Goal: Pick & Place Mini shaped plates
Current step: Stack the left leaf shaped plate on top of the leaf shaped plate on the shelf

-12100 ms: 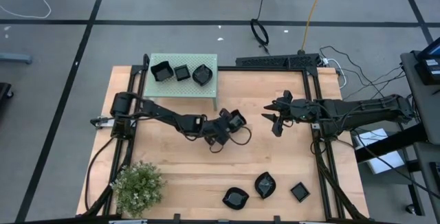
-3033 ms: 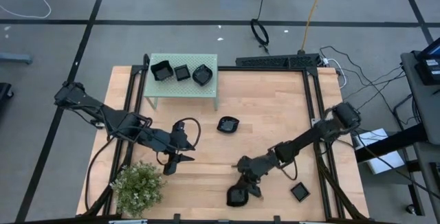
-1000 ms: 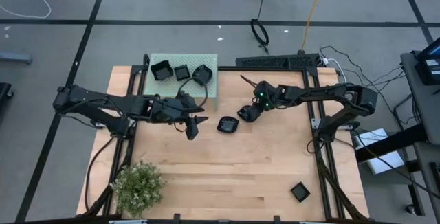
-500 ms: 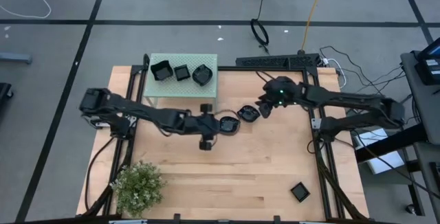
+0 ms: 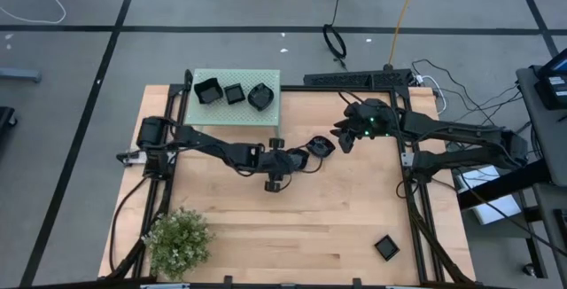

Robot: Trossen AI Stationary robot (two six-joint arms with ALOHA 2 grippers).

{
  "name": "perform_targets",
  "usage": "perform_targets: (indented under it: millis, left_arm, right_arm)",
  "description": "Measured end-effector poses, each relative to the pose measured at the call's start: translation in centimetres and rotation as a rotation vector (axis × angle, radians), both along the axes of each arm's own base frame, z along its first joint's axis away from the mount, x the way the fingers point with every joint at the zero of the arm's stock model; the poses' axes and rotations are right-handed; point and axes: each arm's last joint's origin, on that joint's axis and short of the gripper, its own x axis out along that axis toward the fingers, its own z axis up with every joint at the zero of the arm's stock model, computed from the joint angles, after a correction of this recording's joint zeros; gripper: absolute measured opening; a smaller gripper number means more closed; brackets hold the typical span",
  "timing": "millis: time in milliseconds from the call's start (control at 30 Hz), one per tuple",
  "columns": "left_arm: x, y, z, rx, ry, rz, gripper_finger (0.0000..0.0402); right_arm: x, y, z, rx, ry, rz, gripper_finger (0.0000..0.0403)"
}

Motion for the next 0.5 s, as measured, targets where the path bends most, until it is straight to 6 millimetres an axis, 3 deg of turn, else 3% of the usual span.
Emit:
perform_targets:
  millis: [200, 500]
  left_arm:
    - [0.2, 0.7, -1.5, -0.013, 0.03, 0.018, 0.0172]
    - [0.4, 0.7, -1.4, -0.012, 0.014, 0.017, 0.0172]
  right_arm:
    - [0.0, 0.0, 0.0, 0.0, 0.0, -0.002, 0.0141]
    - [0.0, 0.0, 0.0, 0.0, 0.001, -0.002, 0.0141]
